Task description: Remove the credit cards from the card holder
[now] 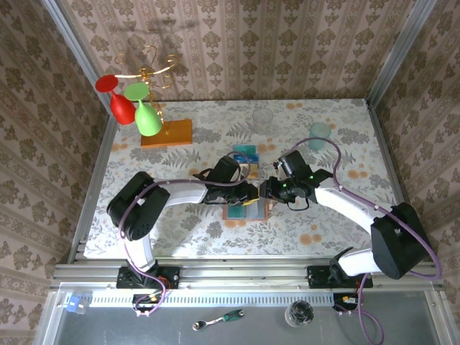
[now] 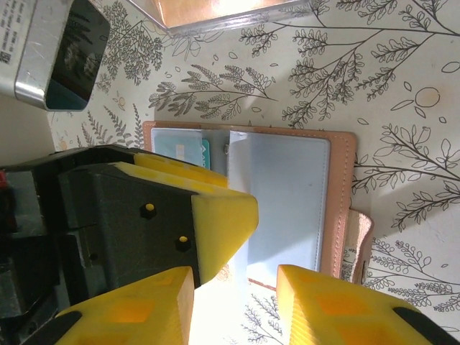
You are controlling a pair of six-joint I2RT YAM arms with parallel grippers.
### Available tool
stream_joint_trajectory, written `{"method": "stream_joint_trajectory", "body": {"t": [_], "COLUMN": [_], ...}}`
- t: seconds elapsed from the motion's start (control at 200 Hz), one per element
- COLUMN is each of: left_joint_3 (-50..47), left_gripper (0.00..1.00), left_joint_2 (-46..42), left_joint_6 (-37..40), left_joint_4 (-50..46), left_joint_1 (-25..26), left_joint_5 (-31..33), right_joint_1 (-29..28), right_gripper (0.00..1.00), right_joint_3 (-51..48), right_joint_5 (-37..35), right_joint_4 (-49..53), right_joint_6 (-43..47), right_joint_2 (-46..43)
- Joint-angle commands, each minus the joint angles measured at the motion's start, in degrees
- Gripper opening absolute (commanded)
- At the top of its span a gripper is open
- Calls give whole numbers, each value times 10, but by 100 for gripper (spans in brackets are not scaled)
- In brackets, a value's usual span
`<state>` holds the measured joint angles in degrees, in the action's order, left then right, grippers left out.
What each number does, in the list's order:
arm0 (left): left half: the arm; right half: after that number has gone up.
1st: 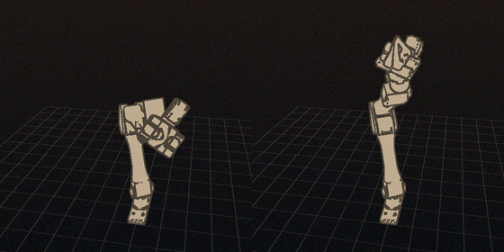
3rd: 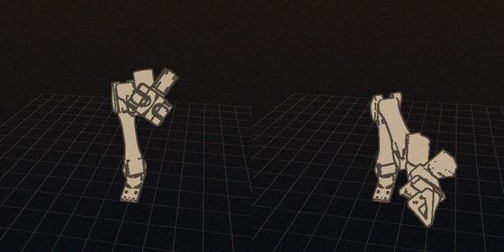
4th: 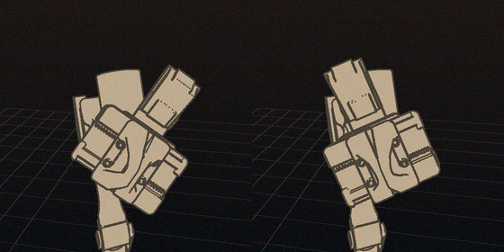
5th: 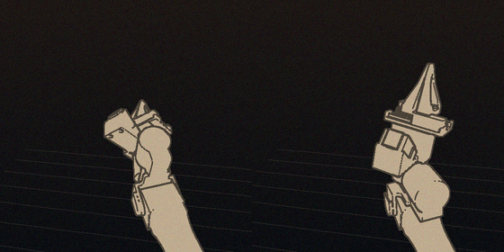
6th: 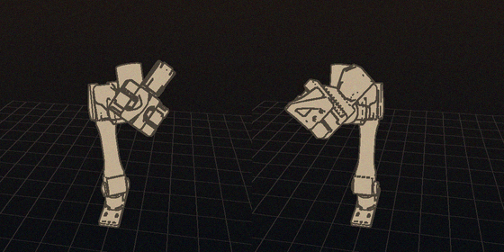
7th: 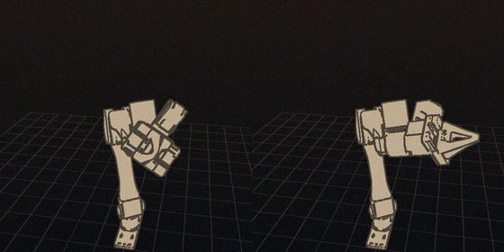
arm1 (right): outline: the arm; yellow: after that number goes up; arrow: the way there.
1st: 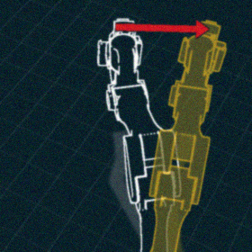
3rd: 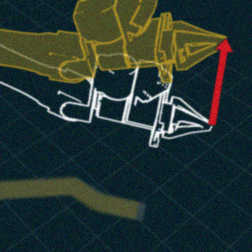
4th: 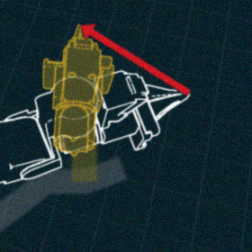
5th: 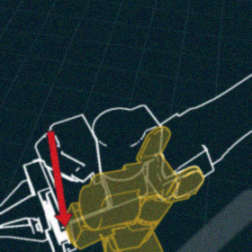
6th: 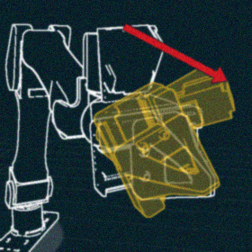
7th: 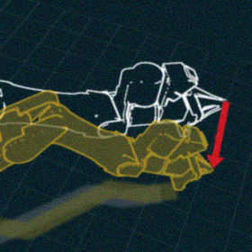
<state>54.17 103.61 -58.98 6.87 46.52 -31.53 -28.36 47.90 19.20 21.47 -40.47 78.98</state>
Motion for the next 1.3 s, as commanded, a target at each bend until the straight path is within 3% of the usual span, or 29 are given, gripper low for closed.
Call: {"method": "stream_joint_trajectory", "body": {"t": [0.0,0.3,0.715,1.295], "left_joint_3": [25,45,-36,-173], "left_gripper": [30,31,30,26], "left_joint_2": [18,31,-38,-151], "left_joint_6": [-4,-4,-8,25], "left_joint_4": [6,16,46,6], "left_joint_1": [7,7,-31,-96], "left_joint_5": [-17,-25,-11,24], "right_joint_1": [2,8,-4,-67], "right_gripper": [38,39,33,27], "right_joint_3": [-8,-13,-6,85], "right_joint_5": [-16,-20,24,54], "right_joint_4": [22,34,-19,-78], "right_joint_6": [7,11,-16,-39], "right_joint_2": [-22,-35,4,181]}}
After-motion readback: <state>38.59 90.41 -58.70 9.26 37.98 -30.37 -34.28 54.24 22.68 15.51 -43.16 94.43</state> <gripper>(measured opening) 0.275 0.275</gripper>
